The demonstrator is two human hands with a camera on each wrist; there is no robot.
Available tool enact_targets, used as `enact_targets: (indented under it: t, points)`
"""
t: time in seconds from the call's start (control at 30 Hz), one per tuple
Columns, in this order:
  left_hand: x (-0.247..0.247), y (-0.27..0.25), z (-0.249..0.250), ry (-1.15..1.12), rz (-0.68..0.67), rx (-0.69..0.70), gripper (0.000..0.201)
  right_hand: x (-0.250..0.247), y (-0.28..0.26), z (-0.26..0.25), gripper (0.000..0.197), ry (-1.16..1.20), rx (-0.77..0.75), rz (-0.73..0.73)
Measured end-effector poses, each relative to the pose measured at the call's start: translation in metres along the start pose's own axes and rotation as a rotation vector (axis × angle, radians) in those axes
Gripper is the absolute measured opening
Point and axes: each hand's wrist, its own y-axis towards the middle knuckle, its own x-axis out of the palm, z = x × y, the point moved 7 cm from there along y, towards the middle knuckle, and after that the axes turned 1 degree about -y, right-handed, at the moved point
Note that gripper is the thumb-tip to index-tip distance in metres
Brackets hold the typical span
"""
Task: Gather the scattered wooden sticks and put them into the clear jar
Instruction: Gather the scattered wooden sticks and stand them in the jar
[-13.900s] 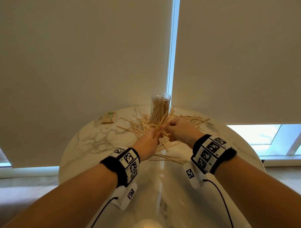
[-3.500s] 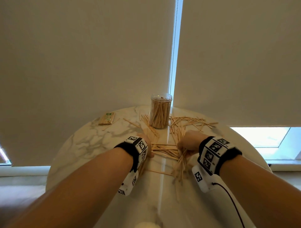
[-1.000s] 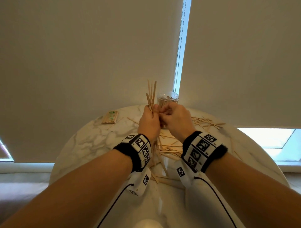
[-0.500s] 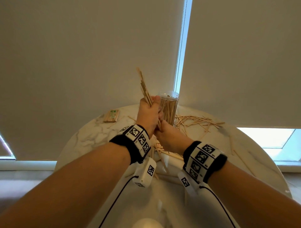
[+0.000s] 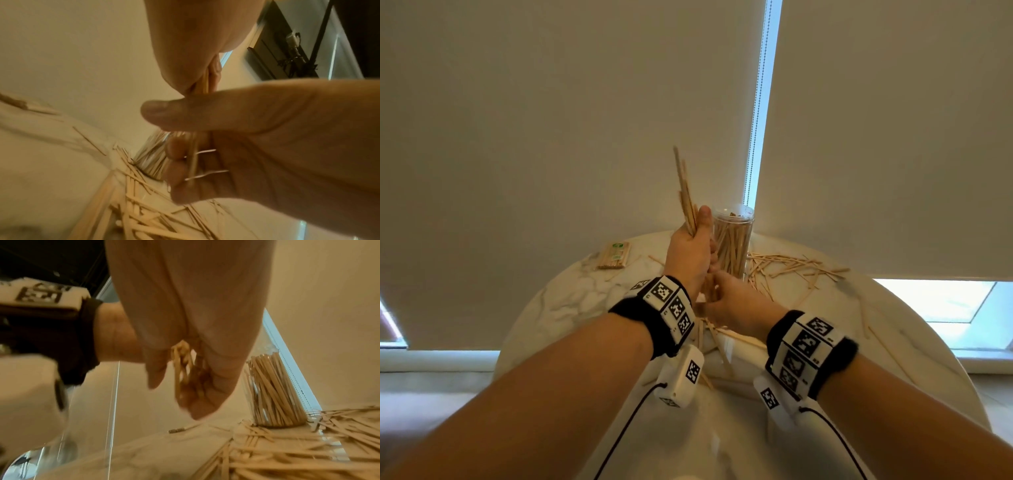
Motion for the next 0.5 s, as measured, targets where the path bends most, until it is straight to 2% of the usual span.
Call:
enact_targets:
  t: [0.07,0.1,0.17,0.23,0.3,0.33,0.37,0.47,0.5]
  points:
    - [-0.001,0.0,0.005,0.181,-0.067,0.05,0.043,-0.009,-0.006,-0.006,0.058,-0.081,0.011,-0.054]
    - [-0.001,-0.001,0.005,0.27,-0.113,0.069,0.044,-0.023,-0.005,-0.008,0.055,-0.141,0.009,-0.023]
    - [-0.002,-0.002,-0.001,0.475,-0.204,0.11,0.049,-0.063,0.001,-0.015,0.033,-0.176,-0.014,0.159]
    - [-0.005,-0.004,-0.009,0.672,-0.251,0.129,0.048,-0.108,-0.002,-0.02,0.024,-0.076,-0.002,0.444]
    - [-0.007,-0.006,-0.018,0.771,-0.28,0.107,0.047,-0.139,-0.009,-0.021,0.04,0.213,-0.018,0.651]
    - [-0.007,-0.006,-0.021,0.812,-0.291,0.103,0.047,-0.143,-0.011,-0.022,0.049,0.323,-0.027,0.675]
    - [-0.005,-0.009,-0.02,0.847,-0.306,0.112,0.046,-0.141,-0.013,-0.025,0.053,0.3,-0.037,0.658]
    - [0.01,-0.016,-0.015,0.896,-0.342,0.183,0.037,-0.1,0.001,-0.031,0.042,-0.111,-0.059,0.413]
    - [0.013,-0.017,-0.012,0.904,-0.354,0.192,0.031,-0.087,0.005,-0.027,0.04,-0.166,-0.055,0.345]
